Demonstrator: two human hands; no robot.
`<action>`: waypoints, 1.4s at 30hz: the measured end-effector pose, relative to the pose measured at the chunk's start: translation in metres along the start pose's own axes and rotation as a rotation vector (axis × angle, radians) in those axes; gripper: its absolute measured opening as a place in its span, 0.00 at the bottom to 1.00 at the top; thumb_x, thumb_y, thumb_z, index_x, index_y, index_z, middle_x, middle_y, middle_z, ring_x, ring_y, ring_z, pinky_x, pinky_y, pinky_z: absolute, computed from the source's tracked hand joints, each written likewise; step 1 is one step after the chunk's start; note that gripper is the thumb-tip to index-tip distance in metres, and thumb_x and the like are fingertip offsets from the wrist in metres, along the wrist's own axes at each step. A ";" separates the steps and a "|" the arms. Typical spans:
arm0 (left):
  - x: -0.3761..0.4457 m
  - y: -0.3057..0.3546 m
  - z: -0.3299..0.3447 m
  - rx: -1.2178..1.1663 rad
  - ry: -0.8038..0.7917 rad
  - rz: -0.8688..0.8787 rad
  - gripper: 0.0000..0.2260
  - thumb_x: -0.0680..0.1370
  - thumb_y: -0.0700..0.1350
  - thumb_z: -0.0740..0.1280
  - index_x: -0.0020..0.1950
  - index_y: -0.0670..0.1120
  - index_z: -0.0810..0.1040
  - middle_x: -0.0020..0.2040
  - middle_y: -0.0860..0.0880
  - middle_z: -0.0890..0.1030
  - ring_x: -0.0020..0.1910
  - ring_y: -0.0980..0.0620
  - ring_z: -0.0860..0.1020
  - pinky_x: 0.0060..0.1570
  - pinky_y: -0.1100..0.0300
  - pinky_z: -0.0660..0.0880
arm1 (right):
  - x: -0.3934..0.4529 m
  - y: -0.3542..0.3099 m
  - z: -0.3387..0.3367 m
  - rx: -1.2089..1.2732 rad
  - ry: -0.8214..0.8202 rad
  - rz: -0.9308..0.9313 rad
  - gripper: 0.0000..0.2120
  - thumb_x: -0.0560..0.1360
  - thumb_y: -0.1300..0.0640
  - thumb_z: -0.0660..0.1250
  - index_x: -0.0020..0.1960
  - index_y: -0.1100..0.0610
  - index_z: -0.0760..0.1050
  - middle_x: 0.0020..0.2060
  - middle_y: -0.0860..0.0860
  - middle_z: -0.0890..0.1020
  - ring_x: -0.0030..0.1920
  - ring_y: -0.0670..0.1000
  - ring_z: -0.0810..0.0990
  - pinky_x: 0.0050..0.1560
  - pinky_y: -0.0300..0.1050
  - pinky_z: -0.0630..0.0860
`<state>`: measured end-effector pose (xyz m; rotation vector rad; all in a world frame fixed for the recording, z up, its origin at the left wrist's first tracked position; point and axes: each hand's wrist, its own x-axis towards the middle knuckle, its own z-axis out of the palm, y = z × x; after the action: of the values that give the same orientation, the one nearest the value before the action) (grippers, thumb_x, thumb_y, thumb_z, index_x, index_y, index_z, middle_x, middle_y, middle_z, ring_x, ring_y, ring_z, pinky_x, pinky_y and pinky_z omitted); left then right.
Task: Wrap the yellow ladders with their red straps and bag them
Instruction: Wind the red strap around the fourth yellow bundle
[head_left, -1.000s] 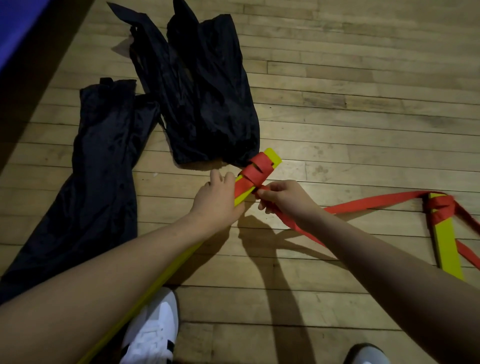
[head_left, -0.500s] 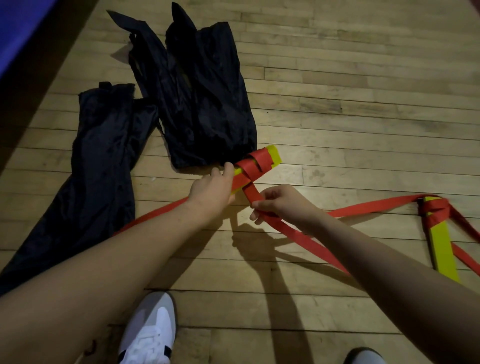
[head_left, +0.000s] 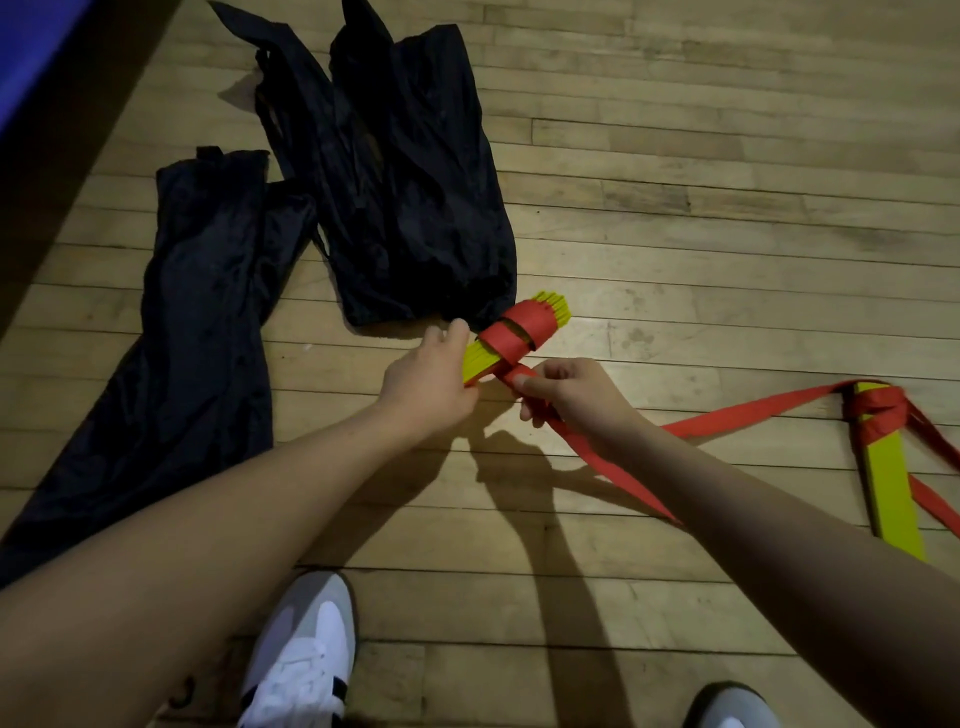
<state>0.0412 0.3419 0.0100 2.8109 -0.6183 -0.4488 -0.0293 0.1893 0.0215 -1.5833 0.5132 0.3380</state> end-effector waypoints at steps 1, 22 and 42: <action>-0.002 0.001 0.001 -0.030 -0.021 -0.027 0.24 0.75 0.47 0.68 0.66 0.46 0.59 0.52 0.45 0.73 0.46 0.45 0.76 0.39 0.55 0.72 | 0.000 -0.004 -0.001 -0.065 -0.029 0.013 0.10 0.77 0.63 0.66 0.38 0.65 0.75 0.30 0.59 0.80 0.26 0.46 0.75 0.26 0.33 0.68; -0.011 -0.008 -0.003 0.118 -0.052 -0.008 0.24 0.75 0.56 0.67 0.64 0.44 0.68 0.57 0.44 0.68 0.56 0.44 0.74 0.49 0.53 0.71 | 0.002 -0.001 0.002 -0.121 -0.064 0.024 0.14 0.79 0.59 0.64 0.47 0.71 0.78 0.28 0.55 0.75 0.26 0.48 0.69 0.28 0.36 0.66; -0.015 -0.006 0.002 0.203 0.083 0.013 0.23 0.77 0.59 0.62 0.61 0.43 0.63 0.55 0.45 0.76 0.51 0.45 0.78 0.41 0.55 0.66 | 0.012 -0.006 0.014 -0.189 0.023 -0.102 0.12 0.78 0.60 0.65 0.41 0.68 0.79 0.28 0.56 0.79 0.29 0.50 0.75 0.33 0.37 0.71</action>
<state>0.0294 0.3535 0.0105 2.9962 -0.7005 -0.2794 -0.0145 0.2017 0.0198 -1.7912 0.4264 0.2980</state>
